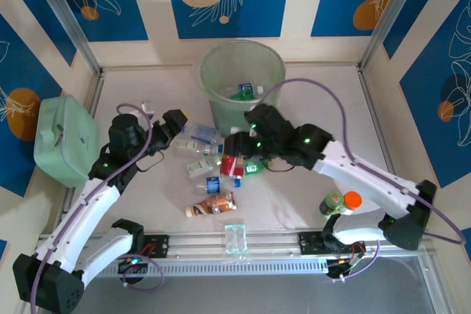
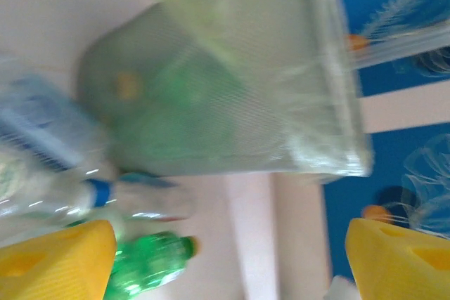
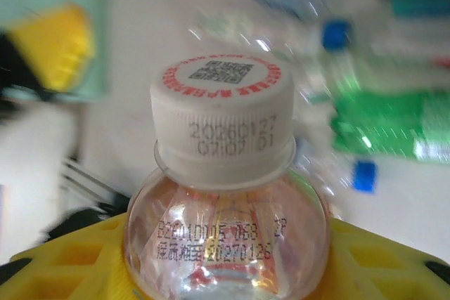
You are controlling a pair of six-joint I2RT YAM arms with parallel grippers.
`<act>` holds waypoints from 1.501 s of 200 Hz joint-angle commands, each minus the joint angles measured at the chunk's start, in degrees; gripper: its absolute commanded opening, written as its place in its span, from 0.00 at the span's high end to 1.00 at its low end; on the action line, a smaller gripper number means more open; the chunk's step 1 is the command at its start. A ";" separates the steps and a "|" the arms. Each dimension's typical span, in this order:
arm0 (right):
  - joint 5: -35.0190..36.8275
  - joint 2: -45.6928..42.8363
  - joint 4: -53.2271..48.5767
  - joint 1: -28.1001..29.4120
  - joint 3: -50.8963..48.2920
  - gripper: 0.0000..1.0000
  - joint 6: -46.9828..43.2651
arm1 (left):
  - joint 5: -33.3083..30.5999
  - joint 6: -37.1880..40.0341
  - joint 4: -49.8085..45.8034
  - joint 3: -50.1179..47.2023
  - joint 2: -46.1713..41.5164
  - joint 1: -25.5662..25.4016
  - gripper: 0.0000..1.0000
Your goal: Put the plastic bottles in the bin
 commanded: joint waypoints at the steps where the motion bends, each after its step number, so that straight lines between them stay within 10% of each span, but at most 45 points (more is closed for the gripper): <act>1: -4.74 -3.45 8.72 -4.44 2.70 0.49 -2.47 | 11.24 -9.04 28.38 -2.62 0.40 -0.01 0.09; 135: -24.80 -3.67 33.01 -17.05 4.74 0.48 7.67 | 23.09 -14.02 52.63 7.33 13.74 -13.98 0.00; 251: -25.97 -2.41 34.91 -17.07 4.82 0.47 9.09 | 22.66 -11.51 50.84 9.57 15.44 -14.34 0.41; 300: -16.14 -4.44 17.61 -20.41 9.11 0.01 5.76 | 17.10 0.87 30.12 13.54 13.32 -13.86 0.43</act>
